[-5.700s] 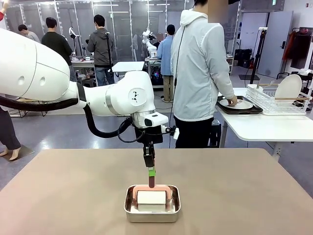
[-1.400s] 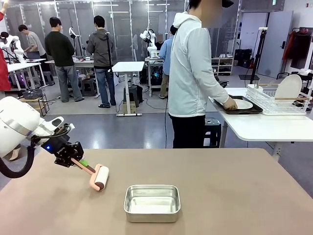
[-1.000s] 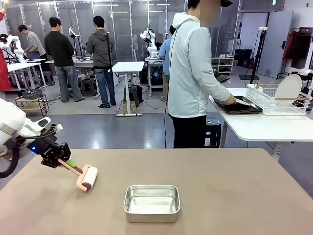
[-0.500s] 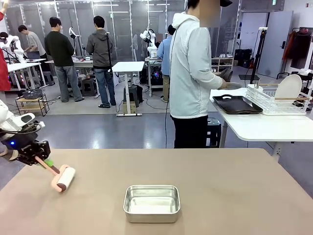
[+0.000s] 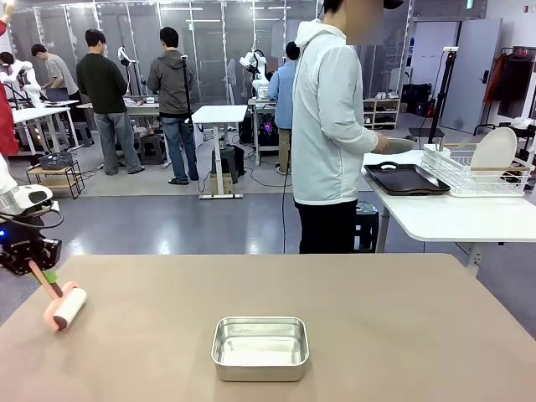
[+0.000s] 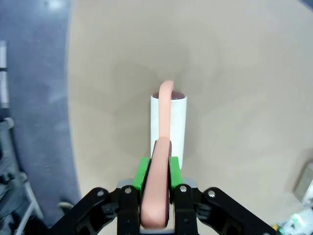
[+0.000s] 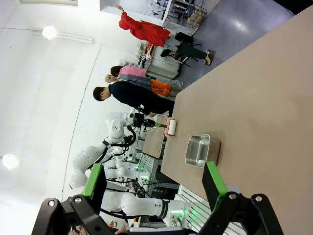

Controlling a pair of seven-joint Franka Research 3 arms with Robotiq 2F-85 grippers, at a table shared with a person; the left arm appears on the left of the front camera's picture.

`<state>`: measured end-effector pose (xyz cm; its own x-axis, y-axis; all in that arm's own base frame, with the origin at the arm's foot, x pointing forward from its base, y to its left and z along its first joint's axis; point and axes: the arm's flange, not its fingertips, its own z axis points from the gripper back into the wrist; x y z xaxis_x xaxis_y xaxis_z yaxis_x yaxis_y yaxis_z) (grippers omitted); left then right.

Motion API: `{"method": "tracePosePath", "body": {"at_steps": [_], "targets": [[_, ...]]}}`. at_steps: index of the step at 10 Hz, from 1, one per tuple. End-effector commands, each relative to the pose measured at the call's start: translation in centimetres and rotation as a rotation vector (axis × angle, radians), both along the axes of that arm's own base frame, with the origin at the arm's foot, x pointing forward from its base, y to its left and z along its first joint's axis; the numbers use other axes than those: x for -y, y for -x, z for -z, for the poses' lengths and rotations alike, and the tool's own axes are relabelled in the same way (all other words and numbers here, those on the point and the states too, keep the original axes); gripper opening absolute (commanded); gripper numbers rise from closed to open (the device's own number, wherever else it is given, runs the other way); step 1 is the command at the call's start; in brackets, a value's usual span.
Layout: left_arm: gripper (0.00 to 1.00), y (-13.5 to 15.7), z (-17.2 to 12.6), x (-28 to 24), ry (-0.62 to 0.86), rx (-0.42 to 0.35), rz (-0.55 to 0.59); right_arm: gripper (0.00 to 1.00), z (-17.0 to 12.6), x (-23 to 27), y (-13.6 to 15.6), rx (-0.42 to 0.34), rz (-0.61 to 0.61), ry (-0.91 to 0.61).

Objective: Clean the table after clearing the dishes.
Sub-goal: When the right (or left) Handle tray is removed, use the right hand (or left hand) to clean the right (or left) side of the table with the Lint Roller.

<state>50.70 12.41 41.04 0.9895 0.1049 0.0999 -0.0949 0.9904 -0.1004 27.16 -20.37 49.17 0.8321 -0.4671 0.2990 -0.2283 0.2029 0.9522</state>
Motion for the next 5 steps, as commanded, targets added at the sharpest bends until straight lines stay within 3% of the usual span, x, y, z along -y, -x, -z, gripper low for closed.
{"method": "tracePosePath", "body": {"at_steps": [1,5], "targets": [[0.21,2.1,4.3,0.0,-0.148,-0.096,0.0,1.0,-0.4,-0.1,0.0,0.011,-0.004,-0.002],[0.21,3.3,-1.7,3.0,-0.124,0.021,0.077,1.0,-0.4,-0.1,0.0,0.011,-0.004,-0.002]]}}
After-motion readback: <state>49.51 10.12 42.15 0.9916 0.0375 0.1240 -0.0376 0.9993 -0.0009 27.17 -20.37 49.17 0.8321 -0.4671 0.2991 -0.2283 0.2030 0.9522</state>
